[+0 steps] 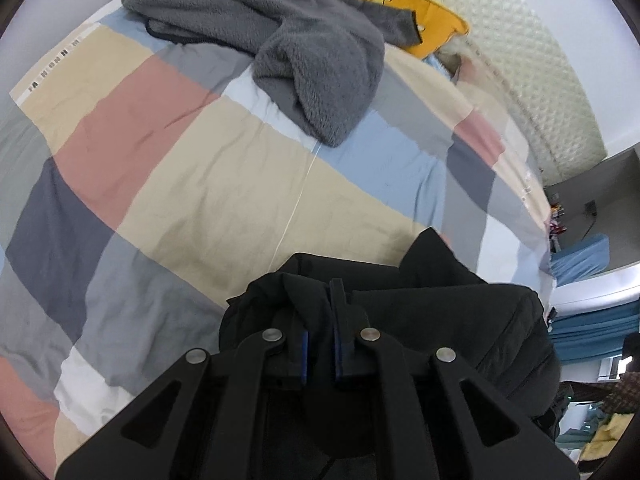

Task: Fold large clothes
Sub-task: 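Lower the folded hem onto the jacket and open both grippers, then press the folded jacket flat with both open grippers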

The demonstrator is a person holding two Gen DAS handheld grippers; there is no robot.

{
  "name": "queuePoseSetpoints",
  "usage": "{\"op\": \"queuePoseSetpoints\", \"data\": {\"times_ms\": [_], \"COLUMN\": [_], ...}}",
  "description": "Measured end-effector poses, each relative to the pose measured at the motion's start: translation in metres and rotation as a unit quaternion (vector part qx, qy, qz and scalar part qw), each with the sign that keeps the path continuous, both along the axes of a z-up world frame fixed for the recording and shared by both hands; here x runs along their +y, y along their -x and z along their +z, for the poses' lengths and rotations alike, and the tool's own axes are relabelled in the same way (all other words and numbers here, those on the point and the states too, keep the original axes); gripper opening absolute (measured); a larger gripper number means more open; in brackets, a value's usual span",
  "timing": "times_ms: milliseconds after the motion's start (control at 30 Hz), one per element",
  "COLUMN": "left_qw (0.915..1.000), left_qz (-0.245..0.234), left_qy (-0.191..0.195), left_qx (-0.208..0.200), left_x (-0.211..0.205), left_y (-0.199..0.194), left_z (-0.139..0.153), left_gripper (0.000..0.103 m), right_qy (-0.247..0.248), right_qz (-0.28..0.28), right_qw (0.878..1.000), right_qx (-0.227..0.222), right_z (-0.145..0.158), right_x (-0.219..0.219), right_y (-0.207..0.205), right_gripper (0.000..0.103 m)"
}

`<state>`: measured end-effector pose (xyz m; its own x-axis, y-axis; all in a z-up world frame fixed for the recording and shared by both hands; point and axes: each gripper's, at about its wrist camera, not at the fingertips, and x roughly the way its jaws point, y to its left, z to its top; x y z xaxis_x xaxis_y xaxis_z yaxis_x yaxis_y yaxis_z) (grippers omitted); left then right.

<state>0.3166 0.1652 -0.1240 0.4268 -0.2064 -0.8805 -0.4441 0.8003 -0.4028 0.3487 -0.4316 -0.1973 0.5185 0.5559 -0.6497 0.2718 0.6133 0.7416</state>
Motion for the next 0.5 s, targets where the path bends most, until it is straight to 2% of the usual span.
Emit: {"op": "queuePoseSetpoints", "data": {"times_ms": [300,433,500], "left_qw": [0.9986,0.9987,0.9989], "left_qz": [-0.026,-0.026,-0.026], "left_qy": [-0.032,-0.027,-0.021], "left_qx": [0.033,0.035,0.034], "left_x": [-0.017,-0.014,-0.012], "left_y": [-0.023,-0.024,-0.023], "left_z": [-0.030,-0.032,-0.032], "left_gripper": [0.010,0.010,0.010], "right_qy": [-0.018,-0.039,-0.044], "right_qz": [0.000,-0.007,-0.009], "right_qw": [1.000,0.999,0.999], "right_qx": [0.015,0.017,0.013], "right_z": [-0.032,-0.037,-0.035], "right_x": [0.003,0.001,0.001], "right_y": [-0.014,-0.011,-0.009], "right_gripper": [0.002,0.002,0.007]}}
